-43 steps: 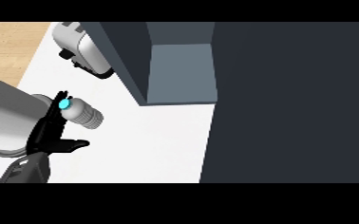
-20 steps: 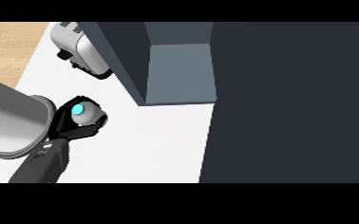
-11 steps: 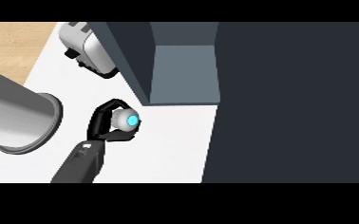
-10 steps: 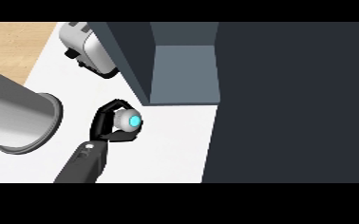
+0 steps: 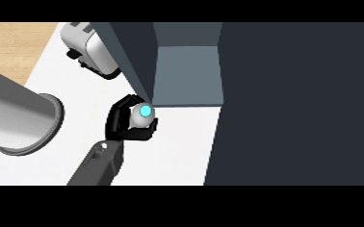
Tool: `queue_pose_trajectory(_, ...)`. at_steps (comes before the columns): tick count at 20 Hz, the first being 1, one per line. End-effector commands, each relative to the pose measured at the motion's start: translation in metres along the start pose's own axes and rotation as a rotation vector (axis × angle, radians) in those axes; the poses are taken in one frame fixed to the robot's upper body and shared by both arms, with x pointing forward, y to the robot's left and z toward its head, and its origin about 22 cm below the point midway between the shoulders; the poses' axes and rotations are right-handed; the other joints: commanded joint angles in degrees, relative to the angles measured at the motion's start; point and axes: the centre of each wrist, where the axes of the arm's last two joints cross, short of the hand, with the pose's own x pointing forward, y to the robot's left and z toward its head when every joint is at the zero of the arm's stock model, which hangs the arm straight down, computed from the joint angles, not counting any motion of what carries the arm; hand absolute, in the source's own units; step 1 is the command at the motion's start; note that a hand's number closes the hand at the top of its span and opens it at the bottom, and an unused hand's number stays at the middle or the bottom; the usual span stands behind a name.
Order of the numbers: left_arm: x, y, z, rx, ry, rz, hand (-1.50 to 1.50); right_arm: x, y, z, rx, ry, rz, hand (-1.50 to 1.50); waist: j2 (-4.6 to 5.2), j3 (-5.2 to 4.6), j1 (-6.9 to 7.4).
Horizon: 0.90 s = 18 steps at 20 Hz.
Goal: Pick up the bottled water, place it into the cabinet and close the cabinet
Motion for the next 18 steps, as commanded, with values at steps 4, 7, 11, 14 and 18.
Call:
queue_pose_trajectory(4,0.032,-0.050,-0.020,-0.043,-0.023,0.128,1.50,0.020,-0.008,0.012,-0.024,-0.056,0.058,-1.50,-0.37,0.01,-0.36)
queue_pose_trajectory(7,0.048,-0.074,-0.039,-0.033,-0.009,0.106,1.50,0.009,-0.005,0.005,-0.010,-0.058,0.061,-1.50,-0.04,-0.05,-1.20)
queue_pose_trajectory(11,0.063,-0.081,-0.036,-0.030,0.011,0.133,1.50,0.018,-0.011,0.018,-0.026,-0.054,0.049,-1.50,-0.11,0.03,-0.69)
queue_pose_trajectory(14,0.091,-0.107,-0.055,-0.008,-0.016,0.088,1.50,0.015,-0.012,0.016,-0.005,-0.047,0.059,-1.50,-0.01,0.04,-0.58)
queue_pose_trajectory(18,0.099,-0.114,-0.074,-0.005,0.023,0.040,1.50,0.029,-0.012,0.027,-0.029,-0.054,0.061,-1.50,0.19,-0.01,-0.59)
